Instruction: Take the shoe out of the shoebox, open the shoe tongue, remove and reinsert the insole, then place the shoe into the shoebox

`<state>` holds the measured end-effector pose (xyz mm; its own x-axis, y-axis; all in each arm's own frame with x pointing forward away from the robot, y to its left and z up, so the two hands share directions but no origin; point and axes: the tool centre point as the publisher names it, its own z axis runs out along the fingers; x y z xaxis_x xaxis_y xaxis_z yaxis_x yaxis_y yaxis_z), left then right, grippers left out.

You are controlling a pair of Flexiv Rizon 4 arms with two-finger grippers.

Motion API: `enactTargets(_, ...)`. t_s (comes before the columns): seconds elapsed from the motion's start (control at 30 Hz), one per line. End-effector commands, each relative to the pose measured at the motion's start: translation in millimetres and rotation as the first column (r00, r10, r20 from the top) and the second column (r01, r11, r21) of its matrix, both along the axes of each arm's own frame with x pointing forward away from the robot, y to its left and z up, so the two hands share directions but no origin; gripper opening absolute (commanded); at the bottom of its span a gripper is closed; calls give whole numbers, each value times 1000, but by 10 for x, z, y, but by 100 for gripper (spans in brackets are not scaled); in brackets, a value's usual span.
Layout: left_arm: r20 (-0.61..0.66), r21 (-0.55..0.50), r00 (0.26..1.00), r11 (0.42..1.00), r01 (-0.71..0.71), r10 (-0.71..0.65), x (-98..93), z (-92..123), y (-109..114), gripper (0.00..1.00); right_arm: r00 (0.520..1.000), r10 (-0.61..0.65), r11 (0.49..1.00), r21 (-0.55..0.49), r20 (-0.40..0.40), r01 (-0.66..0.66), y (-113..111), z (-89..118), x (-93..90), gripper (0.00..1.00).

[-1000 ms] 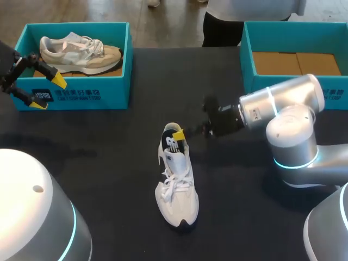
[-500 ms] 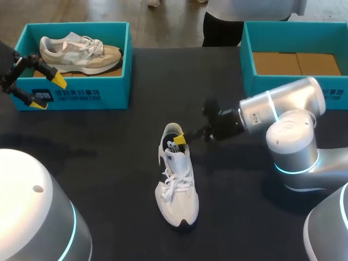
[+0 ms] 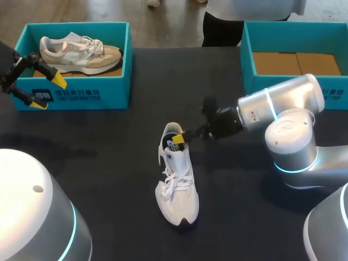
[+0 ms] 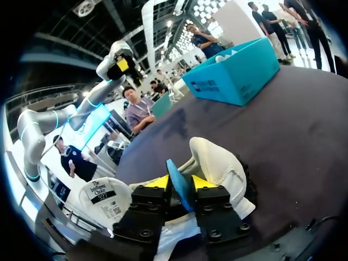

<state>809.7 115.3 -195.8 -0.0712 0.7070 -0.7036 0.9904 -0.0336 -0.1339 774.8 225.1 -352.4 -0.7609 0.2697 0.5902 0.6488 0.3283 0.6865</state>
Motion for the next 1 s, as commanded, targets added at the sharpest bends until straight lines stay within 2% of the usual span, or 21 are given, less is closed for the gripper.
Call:
enactTargets(0.03,1,1,1000,1000,1,-1,0,-1,2,100,1000,-10,1000,-5,15,11,13,20,4,49)
enactTargets(0.13,1,1,1000,1000,1,-1,0,-1,2,100,999,-14,1000,-2,34,14,8,60,-4,52)
enactTargets(0.23,1,1,1000,1000,1,-1,0,-1,2,100,998,-17,1000,-1,58,17,0,111,-19,62)
enactTargets(0.57,1,1,1000,1000,1,-1,0,-1,2,100,994,1,1000,19,105,-3,14,192,-64,50)
enactTargets(1.0,1,1,1000,1000,1,-1,0,-1,2,100,985,11,1000,-5,173,-10,12,418,-59,49)
